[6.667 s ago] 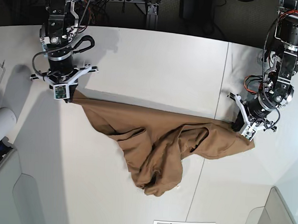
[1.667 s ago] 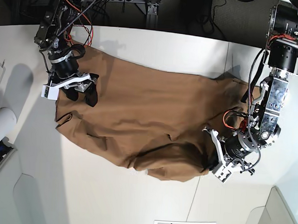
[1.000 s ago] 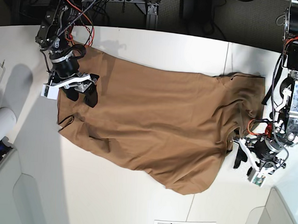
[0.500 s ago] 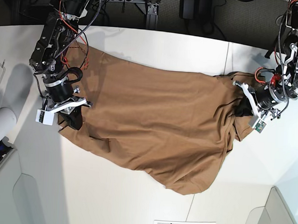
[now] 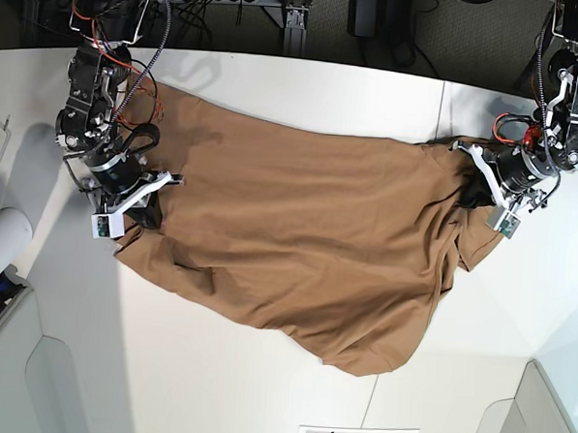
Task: Layout the t-shirt on the table in an organized manner, then fold the t-shirt properly
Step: 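Drag the shirt with both grippers to spread it flat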
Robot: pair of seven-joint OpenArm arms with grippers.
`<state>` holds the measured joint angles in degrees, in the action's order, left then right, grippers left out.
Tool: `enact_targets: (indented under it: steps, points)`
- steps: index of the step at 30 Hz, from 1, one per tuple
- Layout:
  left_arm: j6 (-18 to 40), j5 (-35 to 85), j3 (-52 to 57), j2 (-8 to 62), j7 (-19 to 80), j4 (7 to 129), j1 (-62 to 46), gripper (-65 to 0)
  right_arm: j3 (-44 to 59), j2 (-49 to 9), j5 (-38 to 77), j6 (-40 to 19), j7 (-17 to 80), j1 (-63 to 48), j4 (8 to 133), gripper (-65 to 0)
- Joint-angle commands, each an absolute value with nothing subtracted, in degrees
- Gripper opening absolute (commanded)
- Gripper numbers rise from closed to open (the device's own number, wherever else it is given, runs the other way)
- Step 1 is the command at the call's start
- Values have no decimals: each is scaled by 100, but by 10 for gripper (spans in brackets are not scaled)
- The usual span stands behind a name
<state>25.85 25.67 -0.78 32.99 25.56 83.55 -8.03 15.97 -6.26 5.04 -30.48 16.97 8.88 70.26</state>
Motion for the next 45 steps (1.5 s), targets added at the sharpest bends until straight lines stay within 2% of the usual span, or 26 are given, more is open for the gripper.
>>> enact_targets:
  steps: [1,6,10,15,20,26,27,30,32,37,45]
  points:
    - [2480,2394,-36,3395,2602,8329,-755,-635,1581,-716,489,-3024,1658,961,7087,-650]
    - [2445,2305,-40,3262,2467,7856,-242,-650,1588,-875,784,-3024,1669,550,7419,-650]
    - [2495,2276,-43,2993,2464,6971,504,-650,1579,-847,1127,-3044,1737,60,7905,-650]
    - [2646,2239,-73,2648,2443,5822,1468,-650,1498,-825,1935,-3111,2281,-510,8510,-650]
    - [3055,2237,-685,2556,2427,5258,2209,-650,1328,-451,2102,-3194,2379,-1033,9139,-650]
    - [3072,2281,-1350,2604,2867,5404,2672,-650,1243,-45,2102,-3164,2220,-1090,9686,-650]
    - [3072,2453,-1347,2663,2974,5548,2681,-626,1245,-45,2099,-3138,2193,-1052,9751,-650]
    - [3079,3203,-1347,2967,3321,6158,2657,-495,1317,-47,1959,-3129,2211,-880,9859,-650]
    - [3192,3588,-1347,3183,3570,6569,2648,-447,1380,-45,1839,-3129,2211,-714,9856,-650]
    - [3879,4519,-1347,3398,4204,7363,2451,-447,1439,-47,1398,-2971,2215,-196,9769,-650]
    - [3887,4357,-1347,2731,4206,7913,1253,-447,1439,-104,1090,-2976,2233,460,8766,-650]
